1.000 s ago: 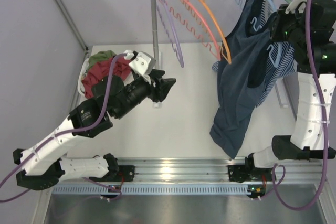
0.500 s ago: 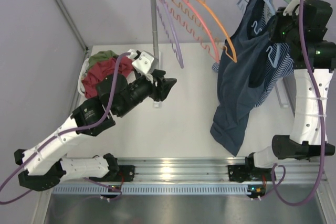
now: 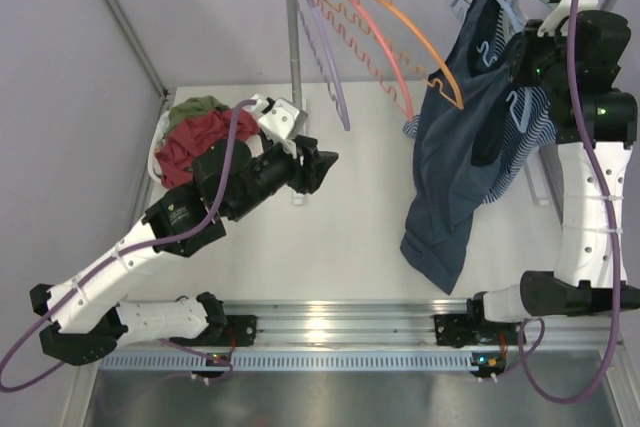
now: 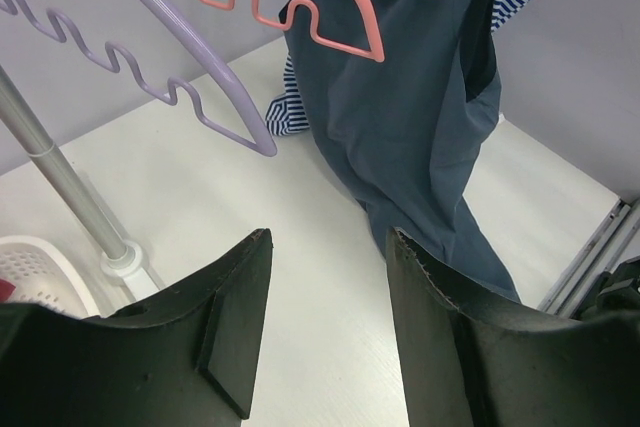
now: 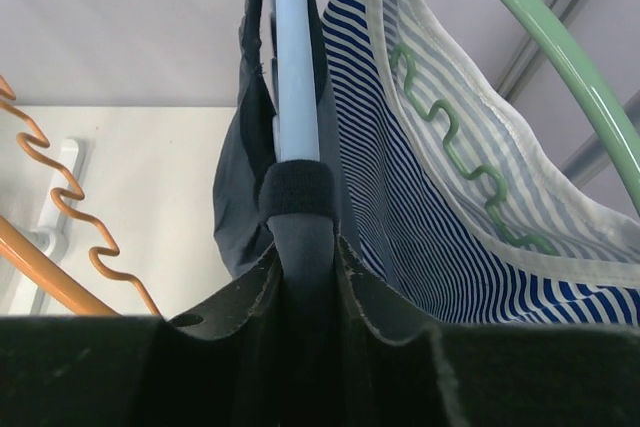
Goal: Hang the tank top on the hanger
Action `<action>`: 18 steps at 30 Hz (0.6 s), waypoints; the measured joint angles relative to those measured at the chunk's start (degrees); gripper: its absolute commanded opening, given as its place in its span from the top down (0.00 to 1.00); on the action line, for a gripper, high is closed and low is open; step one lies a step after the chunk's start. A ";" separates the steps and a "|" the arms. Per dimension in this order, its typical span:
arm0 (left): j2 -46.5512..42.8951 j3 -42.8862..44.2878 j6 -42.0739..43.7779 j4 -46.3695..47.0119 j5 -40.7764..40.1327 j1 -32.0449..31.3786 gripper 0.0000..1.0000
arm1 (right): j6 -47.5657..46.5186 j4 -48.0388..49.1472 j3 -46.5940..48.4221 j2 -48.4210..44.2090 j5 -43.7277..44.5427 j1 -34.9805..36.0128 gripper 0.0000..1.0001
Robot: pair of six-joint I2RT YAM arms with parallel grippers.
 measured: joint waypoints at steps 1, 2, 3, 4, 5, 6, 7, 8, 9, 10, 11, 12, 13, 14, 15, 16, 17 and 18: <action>0.00 -0.04 -0.07 0.00 0.02 0.02 0.46 | 0.00 0.07 0.00 -0.13 -0.13 0.00 0.71; 0.00 -0.04 -0.20 0.00 0.07 0.02 0.46 | 0.13 0.13 -0.02 -0.31 -0.24 0.00 0.68; -0.02 -0.04 -0.24 0.00 0.13 0.02 0.46 | 0.09 0.17 -0.07 -0.55 -0.35 0.00 0.66; -0.02 -0.04 -0.39 0.00 0.17 0.07 0.46 | 0.35 0.28 -0.28 -0.85 -0.46 0.00 0.61; -0.02 -0.04 -0.50 0.00 0.17 0.07 0.46 | 0.76 0.26 -0.42 -1.20 -0.61 0.00 0.58; -0.02 -0.04 -0.63 0.00 0.17 0.07 0.46 | 0.94 0.31 -0.52 -1.53 -0.72 0.00 0.57; -0.02 -0.04 -0.70 0.00 0.20 0.07 0.46 | 1.14 0.35 -0.72 -1.92 -0.79 0.00 0.55; -0.04 -0.04 -0.83 0.00 0.22 0.07 0.46 | 1.20 0.31 -0.74 -2.19 -0.85 0.00 0.53; -0.04 -0.04 -0.90 0.00 0.22 0.07 0.46 | 1.44 0.33 -0.74 -2.56 -0.90 0.00 0.52; -0.07 -0.04 -1.03 0.00 0.22 0.09 0.46 | 1.60 0.31 -0.74 -2.89 -0.94 0.00 0.49; -0.07 -0.04 -1.07 0.00 0.22 0.07 0.46 | 1.90 0.31 -0.74 -3.23 -1.01 0.00 0.47; -0.09 -0.07 -1.09 0.00 0.24 0.07 0.46 | 2.08 0.28 -0.74 -3.61 -1.09 0.00 0.45; -0.17 -0.13 -1.09 0.00 0.26 0.07 0.46 | 2.45 0.26 -0.74 -4.00 -1.22 0.00 0.41; -0.31 -0.26 -1.14 0.00 0.35 0.07 0.46 | 2.71 0.24 -0.74 -4.35 -1.27 0.00 0.40; -0.39 -0.35 -1.16 -0.07 0.39 0.07 0.46 | 2.84 0.22 -0.76 -4.74 -1.33 0.00 0.38; -0.46 -0.42 -1.20 -0.07 0.39 0.07 0.46 | 3.08 0.20 -0.96 -5.29 -1.51 0.00 0.35; -0.55 -0.46 -1.25 -0.11 0.42 0.07 0.46 | 3.30 0.02 -1.14 -5.79 -1.64 0.00 0.34; -0.61 -0.52 -1.27 -0.11 0.42 0.07 0.46 | 3.54 -0.15 -1.29 -6.40 -1.79 0.00 0.32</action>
